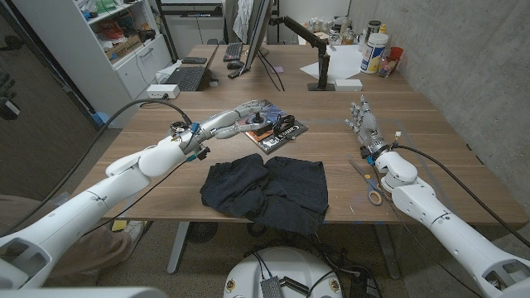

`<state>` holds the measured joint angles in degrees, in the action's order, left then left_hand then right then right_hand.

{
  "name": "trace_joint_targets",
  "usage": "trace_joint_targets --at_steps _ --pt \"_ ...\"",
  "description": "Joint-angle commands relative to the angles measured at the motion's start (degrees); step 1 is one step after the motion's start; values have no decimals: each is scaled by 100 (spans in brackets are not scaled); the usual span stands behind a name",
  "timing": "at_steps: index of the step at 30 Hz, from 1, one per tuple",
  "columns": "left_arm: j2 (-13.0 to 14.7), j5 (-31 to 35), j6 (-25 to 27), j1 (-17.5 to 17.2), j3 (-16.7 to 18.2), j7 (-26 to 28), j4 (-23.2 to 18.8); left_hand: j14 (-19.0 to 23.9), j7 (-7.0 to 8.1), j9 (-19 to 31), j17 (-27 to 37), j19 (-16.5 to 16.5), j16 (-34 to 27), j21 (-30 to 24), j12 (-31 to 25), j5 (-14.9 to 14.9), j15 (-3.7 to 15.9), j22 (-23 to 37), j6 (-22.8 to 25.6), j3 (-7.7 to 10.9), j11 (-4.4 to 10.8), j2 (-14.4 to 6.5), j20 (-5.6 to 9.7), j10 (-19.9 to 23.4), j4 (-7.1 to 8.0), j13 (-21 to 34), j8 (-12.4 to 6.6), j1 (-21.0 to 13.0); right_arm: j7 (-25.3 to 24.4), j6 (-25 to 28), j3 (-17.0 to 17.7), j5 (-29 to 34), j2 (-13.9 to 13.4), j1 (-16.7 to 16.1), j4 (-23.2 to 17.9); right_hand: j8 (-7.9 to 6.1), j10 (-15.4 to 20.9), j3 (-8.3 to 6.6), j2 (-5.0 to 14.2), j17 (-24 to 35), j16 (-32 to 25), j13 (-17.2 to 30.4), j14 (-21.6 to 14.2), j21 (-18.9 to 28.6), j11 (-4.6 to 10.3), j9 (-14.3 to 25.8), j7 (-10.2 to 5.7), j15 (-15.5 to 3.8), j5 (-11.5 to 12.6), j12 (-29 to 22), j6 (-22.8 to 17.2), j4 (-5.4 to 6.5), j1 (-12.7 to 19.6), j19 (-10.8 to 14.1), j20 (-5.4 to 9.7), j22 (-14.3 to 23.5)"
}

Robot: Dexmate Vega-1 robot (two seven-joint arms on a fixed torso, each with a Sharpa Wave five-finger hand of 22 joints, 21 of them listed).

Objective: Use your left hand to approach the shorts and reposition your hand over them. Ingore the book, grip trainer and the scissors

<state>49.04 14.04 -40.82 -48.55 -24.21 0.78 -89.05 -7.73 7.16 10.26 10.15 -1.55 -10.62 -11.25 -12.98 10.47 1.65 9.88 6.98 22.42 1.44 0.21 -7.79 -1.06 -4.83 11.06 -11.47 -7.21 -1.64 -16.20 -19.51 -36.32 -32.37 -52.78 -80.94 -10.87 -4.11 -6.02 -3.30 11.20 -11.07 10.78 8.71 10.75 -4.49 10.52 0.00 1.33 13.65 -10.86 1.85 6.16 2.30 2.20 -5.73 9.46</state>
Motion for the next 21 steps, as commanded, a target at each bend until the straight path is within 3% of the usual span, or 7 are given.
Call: trace_joint_targets --at_steps 1,21 --pt "93 87 -207 -22 11 -138 42 6 9 12 8 24 -20 -13 -47 -2 14 15 55 9 2 8 12 25 -19 12 -17 -56 11 -17 -16 24 16 44 31 -27 -9 22 25 11 -24 12 28 0 -34 24 3 -3 -2 -48 25 16 33 -30 -51 24" --pt "-17 815 -576 91 -39 217 272 31 27 13 8 81 -19 -20 -61 0 52 15 163 12 34 5 80 102 -51 13 -25 -70 -3 61 19 11 -51 48 34 -27 -10 31 40 8 -25 12 29 0 -46 24 1 -6 -3 -49 25 5 48 -29 -52 23"
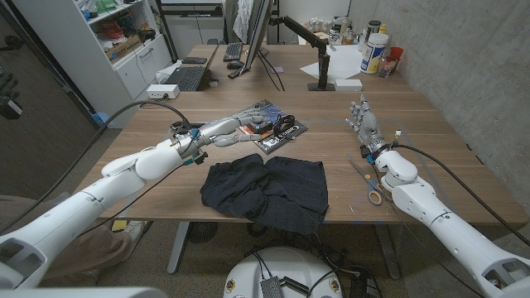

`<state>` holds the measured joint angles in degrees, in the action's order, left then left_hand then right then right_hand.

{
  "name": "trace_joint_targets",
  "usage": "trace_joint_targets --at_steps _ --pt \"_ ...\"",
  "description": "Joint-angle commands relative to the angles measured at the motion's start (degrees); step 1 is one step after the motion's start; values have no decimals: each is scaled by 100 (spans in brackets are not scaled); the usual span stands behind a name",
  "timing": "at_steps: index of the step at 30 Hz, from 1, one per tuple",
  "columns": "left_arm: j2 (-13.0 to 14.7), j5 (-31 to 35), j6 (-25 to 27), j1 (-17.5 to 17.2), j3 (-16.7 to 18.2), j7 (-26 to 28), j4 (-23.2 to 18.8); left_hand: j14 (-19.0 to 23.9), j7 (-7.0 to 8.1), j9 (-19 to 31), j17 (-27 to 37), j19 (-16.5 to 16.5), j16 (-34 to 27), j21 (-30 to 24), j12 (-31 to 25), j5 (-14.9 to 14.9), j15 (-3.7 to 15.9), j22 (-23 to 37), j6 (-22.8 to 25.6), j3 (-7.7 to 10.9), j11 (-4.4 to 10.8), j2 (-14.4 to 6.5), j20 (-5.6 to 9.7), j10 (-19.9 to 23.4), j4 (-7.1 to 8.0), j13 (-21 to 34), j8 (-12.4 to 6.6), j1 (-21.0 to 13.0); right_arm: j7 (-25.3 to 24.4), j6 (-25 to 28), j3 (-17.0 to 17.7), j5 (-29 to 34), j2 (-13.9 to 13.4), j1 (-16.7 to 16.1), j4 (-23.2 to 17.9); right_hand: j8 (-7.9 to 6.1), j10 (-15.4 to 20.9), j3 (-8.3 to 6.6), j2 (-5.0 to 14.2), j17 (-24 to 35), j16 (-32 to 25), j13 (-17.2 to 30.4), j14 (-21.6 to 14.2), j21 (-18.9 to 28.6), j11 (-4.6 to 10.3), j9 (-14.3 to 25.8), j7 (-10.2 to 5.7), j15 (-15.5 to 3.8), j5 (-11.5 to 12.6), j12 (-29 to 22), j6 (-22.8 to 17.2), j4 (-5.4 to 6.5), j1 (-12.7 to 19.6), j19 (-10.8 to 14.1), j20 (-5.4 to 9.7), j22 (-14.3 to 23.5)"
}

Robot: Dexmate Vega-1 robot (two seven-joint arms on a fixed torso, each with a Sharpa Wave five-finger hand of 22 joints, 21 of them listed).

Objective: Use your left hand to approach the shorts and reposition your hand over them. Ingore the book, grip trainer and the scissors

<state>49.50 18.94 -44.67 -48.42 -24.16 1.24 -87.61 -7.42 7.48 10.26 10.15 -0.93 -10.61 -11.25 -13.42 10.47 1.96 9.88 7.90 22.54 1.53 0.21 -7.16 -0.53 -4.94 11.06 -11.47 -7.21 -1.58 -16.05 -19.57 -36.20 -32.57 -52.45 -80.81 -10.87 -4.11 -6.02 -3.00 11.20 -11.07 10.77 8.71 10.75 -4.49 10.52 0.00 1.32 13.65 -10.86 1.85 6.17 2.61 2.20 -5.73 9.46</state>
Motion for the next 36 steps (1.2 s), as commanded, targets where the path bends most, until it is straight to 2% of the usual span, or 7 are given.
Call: trace_joint_targets --at_steps 1,15,36 --pt "-63 324 -191 80 -46 172 128 2 -2 13 8 24 -19 -21 -17 0 21 15 71 1 24 5 22 51 -42 13 -25 -71 -9 46 25 -1 -31 15 21 -27 -10 33 10 8 -26 12 29 0 -45 24 2 -3 -3 -49 25 4 19 -28 -49 23" --pt "-129 621 -443 231 -143 338 298 44 -14 14 8 68 -28 -28 -23 4 49 15 119 1 31 7 54 91 -60 13 -24 -77 9 51 6 9 -7 80 109 -28 -16 40 16 7 -26 12 32 -2 -42 24 6 -8 -4 -48 22 -1 24 -33 -55 23" --pt "-35 1083 -527 238 -212 466 246 -3 -21 14 8 43 1 -2 11 10 38 14 118 3 33 4 137 44 -88 14 7 -89 -11 46 4 11 -12 27 81 -29 -13 61 22 9 -27 12 37 -2 -35 25 -1 -5 -7 -50 16 0 14 -34 -50 24"
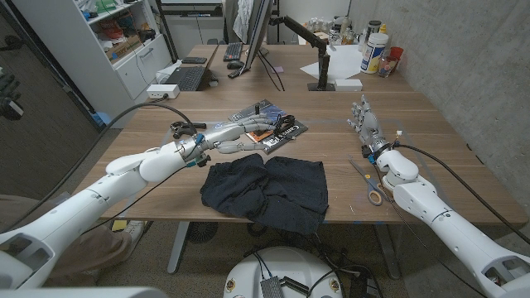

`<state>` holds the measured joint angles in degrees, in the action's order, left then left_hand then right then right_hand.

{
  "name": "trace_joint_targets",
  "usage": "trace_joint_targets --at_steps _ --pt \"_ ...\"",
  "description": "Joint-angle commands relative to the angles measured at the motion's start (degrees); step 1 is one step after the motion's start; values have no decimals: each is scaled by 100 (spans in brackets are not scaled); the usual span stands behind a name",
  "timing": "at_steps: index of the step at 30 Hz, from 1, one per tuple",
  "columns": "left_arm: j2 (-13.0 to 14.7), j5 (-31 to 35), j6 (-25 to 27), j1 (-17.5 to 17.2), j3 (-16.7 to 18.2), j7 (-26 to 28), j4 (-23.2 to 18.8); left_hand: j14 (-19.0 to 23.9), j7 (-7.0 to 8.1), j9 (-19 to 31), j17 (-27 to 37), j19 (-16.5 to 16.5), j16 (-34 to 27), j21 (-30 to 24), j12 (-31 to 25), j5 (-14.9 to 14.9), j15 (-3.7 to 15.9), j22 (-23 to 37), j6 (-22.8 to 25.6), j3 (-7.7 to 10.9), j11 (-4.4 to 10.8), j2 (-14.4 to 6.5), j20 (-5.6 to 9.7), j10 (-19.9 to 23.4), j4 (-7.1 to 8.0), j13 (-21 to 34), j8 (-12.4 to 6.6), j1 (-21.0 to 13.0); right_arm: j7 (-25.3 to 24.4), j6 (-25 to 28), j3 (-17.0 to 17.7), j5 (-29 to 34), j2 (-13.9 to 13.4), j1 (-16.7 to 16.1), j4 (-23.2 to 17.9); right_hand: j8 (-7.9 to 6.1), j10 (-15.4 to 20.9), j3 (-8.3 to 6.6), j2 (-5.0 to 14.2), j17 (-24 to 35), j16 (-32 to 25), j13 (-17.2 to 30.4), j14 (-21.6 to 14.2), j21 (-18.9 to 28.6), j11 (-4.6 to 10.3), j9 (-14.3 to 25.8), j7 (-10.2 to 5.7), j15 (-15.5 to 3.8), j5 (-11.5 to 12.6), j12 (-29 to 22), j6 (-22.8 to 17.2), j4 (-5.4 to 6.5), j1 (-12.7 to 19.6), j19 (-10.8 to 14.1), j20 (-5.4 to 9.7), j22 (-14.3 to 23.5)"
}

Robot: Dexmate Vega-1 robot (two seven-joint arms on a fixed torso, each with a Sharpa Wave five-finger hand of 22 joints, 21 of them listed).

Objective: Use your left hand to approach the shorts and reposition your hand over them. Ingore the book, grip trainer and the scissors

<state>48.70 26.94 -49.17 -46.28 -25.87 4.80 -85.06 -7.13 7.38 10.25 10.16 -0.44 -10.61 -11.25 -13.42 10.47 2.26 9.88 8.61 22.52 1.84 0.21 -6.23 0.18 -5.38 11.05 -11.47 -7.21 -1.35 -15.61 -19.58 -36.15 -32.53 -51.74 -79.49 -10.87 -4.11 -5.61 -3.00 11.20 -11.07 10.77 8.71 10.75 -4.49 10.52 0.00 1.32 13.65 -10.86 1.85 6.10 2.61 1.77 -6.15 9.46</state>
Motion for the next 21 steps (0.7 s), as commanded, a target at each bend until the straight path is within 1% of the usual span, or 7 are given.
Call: trace_joint_targets --at_steps 1,2,8,9,17,20,21 --pt "47 284 -75 25 -44 113 -9 -34 -8 15 8 -6 1 -2 13 10 7 14 43 6 5 3 49 -30 -46 15 11 -90 -35 2 5 5 -16 -45 -51 -29 -15 22 22 9 -28 12 37 -2 -41 25 2 -10 -7 -49 15 7 12 9 -6 24" --pt "55 381 -110 15 -48 172 1 -34 -11 15 8 -5 1 -2 13 11 7 14 43 6 3 3 48 -31 -46 15 11 -90 -32 -12 2 13 -16 -54 -47 -30 -14 23 22 9 -29 12 33 -2 -41 25 -4 -7 -7 -50 13 7 12 9 -6 24" --pt "70 451 -161 21 -73 250 29 -35 -16 15 8 -6 2 1 17 11 3 14 48 6 -3 0 55 -33 -51 15 14 -91 -50 8 1 9 -14 -59 -59 -29 -16 28 26 10 -31 12 33 -2 -34 25 -3 -9 -8 -50 13 9 8 9 -7 24" --pt "76 554 -190 13 -57 340 42 -36 -12 15 8 -4 2 1 17 11 3 14 47 6 -5 0 58 -32 -51 15 15 -91 -60 25 0 7 -14 -59 -68 -29 -16 29 27 10 -31 12 33 -2 -32 25 1 -9 -8 -50 14 9 8 9 -7 24" --pt "151 701 -216 22 -76 406 9 -99 0 16 10 -32 23 17 48 10 -2 14 -21 5 -20 -1 63 -93 -62 16 54 -89 -62 19 -23 41 1 -23 -32 -33 -15 36 31 10 -31 12 33 -2 -33 25 2 -14 -8 -50 3 9 6 8 -8 24" --pt "171 811 -225 8 -77 494 3 -107 4 16 11 -33 24 18 54 10 -1 14 -34 4 -24 -1 64 -104 -65 17 60 -88 -75 56 -29 35 6 -13 -37 -32 -13 38 35 10 -31 12 34 -2 -37 25 5 -16 -8 -51 4 10 5 8 -6 24" --pt "180 933 -233 -17 -58 611 19 -109 11 16 11 -34 24 18 54 10 0 14 -37 3 -20 0 65 -103 -65 17 61 -87 -71 36 -42 56 19 6 -6 -30 -14 38 36 11 -32 12 32 -2 -36 25 6 -10 -8 -51 7 10 4 8 -6 24"
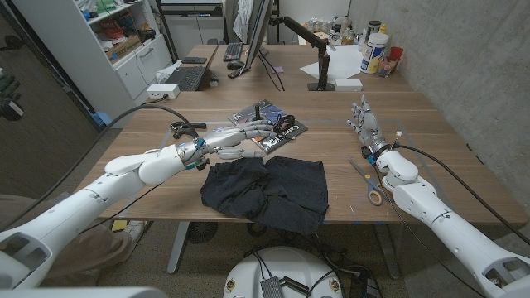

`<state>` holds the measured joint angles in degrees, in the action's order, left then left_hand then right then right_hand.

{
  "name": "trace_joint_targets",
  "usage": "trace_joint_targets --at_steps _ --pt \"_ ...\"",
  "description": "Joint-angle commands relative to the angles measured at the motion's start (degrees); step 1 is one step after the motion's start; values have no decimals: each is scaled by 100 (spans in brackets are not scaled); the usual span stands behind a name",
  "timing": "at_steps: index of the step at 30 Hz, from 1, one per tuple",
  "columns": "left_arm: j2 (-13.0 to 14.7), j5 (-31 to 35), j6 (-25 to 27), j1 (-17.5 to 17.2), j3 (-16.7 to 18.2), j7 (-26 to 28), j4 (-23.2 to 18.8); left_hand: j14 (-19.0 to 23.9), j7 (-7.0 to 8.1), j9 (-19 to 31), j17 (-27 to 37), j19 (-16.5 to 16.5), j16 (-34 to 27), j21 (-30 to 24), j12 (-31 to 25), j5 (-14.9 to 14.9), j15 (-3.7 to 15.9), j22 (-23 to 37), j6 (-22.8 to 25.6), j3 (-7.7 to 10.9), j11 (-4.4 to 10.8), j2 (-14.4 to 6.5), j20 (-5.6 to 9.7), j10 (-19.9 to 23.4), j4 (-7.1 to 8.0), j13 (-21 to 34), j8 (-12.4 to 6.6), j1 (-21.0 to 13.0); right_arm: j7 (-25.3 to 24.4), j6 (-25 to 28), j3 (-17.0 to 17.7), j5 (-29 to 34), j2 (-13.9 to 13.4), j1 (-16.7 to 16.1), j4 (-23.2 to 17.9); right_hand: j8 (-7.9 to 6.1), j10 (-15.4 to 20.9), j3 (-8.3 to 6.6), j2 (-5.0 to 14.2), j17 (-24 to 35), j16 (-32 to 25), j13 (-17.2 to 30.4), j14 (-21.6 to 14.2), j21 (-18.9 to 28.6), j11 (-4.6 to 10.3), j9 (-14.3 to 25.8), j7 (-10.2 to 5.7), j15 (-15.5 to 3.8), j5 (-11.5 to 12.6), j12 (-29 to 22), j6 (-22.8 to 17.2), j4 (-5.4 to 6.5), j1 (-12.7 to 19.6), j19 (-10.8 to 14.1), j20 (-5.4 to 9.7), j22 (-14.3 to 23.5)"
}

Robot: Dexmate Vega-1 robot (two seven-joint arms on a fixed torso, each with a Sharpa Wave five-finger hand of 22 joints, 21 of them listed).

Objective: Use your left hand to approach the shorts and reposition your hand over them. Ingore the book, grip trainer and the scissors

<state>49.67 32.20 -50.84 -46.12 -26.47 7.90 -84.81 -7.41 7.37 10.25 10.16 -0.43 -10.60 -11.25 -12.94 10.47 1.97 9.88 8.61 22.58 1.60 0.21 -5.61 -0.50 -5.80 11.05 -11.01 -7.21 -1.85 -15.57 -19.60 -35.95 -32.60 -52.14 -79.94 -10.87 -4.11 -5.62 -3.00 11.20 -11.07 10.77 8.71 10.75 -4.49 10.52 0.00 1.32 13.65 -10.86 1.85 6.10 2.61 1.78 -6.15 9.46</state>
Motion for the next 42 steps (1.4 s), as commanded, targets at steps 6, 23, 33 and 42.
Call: trace_joint_targets --at_steps 6,23,33,42 --pt "135 773 -147 -13 -1 668 48 -64 16 17 13 96 8 -30 7 12 54 17 -31 -10 10 1 113 -26 -28 17 15 -74 4 33 -69 44 53 80 91 -32 -16 43 42 11 -31 12 37 -2 -35 25 3 -8 -8 -50 2 12 2 7 -8 24" --pt "181 1232 -292 87 -168 1424 177 51 59 18 17 137 -34 -26 -52 22 137 19 78 -33 53 16 120 150 -31 19 -18 -35 28 34 -77 12 92 114 181 -30 -20 52 51 10 -32 12 38 -3 -32 25 1 -2 -8 -49 4 12 1 5 -11 24" --pt "245 1382 -340 212 -312 1588 270 113 57 18 16 195 -47 -38 -72 34 162 18 157 -40 47 25 129 220 -41 20 -38 -30 57 59 -104 20 109 179 246 -28 -18 59 57 10 -33 12 37 -2 -38 25 -3 -5 -9 -51 9 11 1 6 -11 24" --pt "289 1597 -429 334 -430 1816 353 159 60 18 14 230 -54 -42 -86 43 181 17 199 -43 60 30 139 273 -50 20 -43 -29 48 74 -97 14 109 198 255 -27 -18 64 62 10 -34 12 34 -1 -41 25 -6 -5 -9 -51 10 11 1 7 -7 24"
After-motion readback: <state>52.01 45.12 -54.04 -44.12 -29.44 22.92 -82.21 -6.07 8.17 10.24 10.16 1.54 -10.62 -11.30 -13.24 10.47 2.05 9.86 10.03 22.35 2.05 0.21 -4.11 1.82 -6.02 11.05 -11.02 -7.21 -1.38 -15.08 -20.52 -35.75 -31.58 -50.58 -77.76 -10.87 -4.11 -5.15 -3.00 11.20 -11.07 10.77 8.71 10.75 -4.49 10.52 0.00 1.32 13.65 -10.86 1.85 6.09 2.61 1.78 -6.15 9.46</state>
